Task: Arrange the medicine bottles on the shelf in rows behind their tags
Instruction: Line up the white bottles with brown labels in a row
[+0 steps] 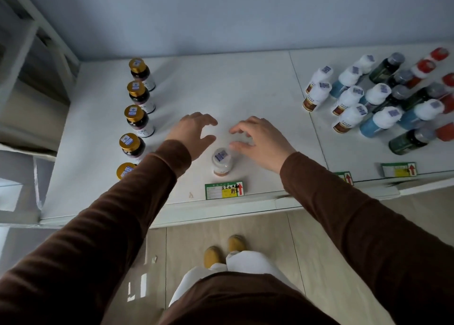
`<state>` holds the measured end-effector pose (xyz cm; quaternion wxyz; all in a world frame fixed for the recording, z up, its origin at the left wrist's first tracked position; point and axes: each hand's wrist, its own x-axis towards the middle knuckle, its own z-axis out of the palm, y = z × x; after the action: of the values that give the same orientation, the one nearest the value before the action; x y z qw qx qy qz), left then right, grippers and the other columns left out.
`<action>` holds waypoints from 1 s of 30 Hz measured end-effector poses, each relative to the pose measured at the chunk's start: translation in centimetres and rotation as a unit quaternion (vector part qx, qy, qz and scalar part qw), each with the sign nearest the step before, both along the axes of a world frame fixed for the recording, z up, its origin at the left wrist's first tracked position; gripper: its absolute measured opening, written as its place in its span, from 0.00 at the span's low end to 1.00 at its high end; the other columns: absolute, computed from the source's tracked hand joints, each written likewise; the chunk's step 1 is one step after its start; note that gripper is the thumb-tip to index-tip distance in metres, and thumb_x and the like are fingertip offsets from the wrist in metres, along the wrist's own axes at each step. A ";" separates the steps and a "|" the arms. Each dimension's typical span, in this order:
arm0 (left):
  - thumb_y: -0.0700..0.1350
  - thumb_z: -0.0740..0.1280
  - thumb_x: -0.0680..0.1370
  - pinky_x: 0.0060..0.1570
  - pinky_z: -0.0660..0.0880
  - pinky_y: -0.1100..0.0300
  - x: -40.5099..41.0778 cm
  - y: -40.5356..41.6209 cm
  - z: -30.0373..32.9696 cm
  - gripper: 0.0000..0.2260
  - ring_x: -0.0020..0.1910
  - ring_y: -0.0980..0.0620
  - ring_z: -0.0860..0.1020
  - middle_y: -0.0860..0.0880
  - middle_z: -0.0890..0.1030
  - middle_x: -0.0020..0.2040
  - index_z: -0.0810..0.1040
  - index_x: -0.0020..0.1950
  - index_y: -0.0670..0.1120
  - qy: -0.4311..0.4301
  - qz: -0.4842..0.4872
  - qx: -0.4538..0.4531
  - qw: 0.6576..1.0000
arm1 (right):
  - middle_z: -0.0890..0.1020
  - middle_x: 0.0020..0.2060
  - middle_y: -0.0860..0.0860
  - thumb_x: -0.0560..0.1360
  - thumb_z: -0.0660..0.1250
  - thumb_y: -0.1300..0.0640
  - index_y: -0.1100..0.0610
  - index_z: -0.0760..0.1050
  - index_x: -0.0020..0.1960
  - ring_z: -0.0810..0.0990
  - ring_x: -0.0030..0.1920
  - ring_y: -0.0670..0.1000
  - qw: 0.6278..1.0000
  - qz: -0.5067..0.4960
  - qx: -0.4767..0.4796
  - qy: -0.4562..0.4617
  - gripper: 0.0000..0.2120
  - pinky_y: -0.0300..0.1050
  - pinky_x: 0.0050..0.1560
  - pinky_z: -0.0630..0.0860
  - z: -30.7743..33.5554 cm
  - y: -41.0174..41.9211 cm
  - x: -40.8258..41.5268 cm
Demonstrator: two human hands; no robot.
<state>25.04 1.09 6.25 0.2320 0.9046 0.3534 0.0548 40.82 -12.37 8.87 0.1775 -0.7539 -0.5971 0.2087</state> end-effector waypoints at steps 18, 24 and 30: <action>0.50 0.70 0.74 0.58 0.70 0.58 21.9 -10.1 1.0 0.19 0.58 0.48 0.76 0.48 0.78 0.60 0.75 0.64 0.49 -0.038 -0.079 -0.059 0.994 | 0.79 0.54 0.53 0.78 0.66 0.57 0.54 0.78 0.60 0.78 0.51 0.53 0.976 -0.197 0.068 -0.070 0.11 0.48 0.54 0.74 2.5 -10.6 21.1; 0.50 0.73 0.71 0.61 0.71 0.54 28.1 -13.1 -3.4 0.24 0.59 0.47 0.76 0.48 0.78 0.62 0.74 0.66 0.47 -0.043 -0.010 -0.088 0.995 | 0.75 0.60 0.57 0.78 0.65 0.57 0.57 0.73 0.67 0.73 0.60 0.59 0.985 -0.097 0.020 -0.143 0.18 0.53 0.61 0.70 0.9 -11.4 27.0; 0.52 0.74 0.68 0.51 0.71 0.53 32.4 -14.5 -6.3 0.21 0.50 0.43 0.76 0.45 0.81 0.51 0.76 0.57 0.45 -0.058 0.025 -0.070 0.996 | 0.74 0.61 0.56 0.74 0.67 0.56 0.55 0.72 0.67 0.72 0.60 0.58 0.988 -0.004 -0.032 -0.151 0.22 0.53 0.58 0.71 -0.8 -9.9 28.2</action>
<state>57.44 -13.45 -0.10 0.3137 0.8723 0.3645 0.0881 69.03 -22.25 8.10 0.0623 -0.7845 -0.6070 0.1106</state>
